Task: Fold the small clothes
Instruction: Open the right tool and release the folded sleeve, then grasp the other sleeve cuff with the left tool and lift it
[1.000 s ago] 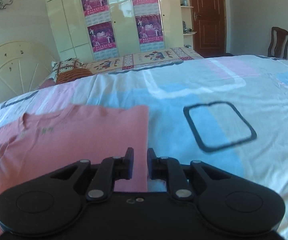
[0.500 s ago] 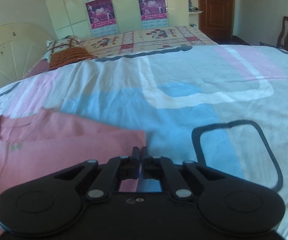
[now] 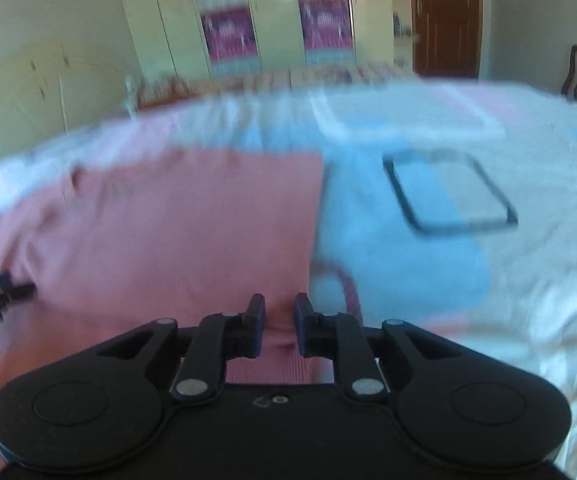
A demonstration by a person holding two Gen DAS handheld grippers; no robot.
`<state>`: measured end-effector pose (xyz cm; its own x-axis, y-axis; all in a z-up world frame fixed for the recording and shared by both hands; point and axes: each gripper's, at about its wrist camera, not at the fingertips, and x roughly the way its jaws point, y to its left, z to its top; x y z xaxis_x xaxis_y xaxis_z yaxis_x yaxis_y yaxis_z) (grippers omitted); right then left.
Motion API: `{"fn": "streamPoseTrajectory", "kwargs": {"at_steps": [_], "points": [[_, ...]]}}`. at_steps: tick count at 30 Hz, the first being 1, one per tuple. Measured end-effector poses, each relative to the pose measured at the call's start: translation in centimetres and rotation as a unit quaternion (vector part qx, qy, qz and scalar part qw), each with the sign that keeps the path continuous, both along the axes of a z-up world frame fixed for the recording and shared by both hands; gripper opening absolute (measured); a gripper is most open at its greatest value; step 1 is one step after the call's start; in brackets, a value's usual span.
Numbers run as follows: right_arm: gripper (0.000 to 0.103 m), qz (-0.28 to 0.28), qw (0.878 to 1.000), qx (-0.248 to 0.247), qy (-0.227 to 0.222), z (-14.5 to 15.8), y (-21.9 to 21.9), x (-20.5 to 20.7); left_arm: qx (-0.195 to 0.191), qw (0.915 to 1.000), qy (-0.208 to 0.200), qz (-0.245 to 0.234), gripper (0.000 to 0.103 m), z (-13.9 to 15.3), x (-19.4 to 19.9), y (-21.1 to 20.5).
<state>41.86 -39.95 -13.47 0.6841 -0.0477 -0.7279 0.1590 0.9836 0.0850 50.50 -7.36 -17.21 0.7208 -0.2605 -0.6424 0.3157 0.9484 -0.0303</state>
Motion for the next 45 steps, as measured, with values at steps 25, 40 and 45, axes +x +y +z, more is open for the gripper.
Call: {"fn": "streamPoseTrajectory", "kwargs": {"at_steps": [25,40,45], "points": [[0.024,-0.036,0.998,0.033,-0.032,2.3,3.8,1.6,-0.069,0.9351,-0.032,0.346,0.064,2.4,-4.9,27.1],[0.025,-0.101,0.991,0.087,-0.03,2.5,6.4,4.7,-0.288,0.8148,-0.036,0.502,0.05,-3.8,-3.3,47.2],[0.025,-0.135,0.986,0.094,-0.021,2.2,5.5,5.6,-0.331,0.7902,-0.031,0.515,0.011,-5.2,-1.5,49.9]]}}
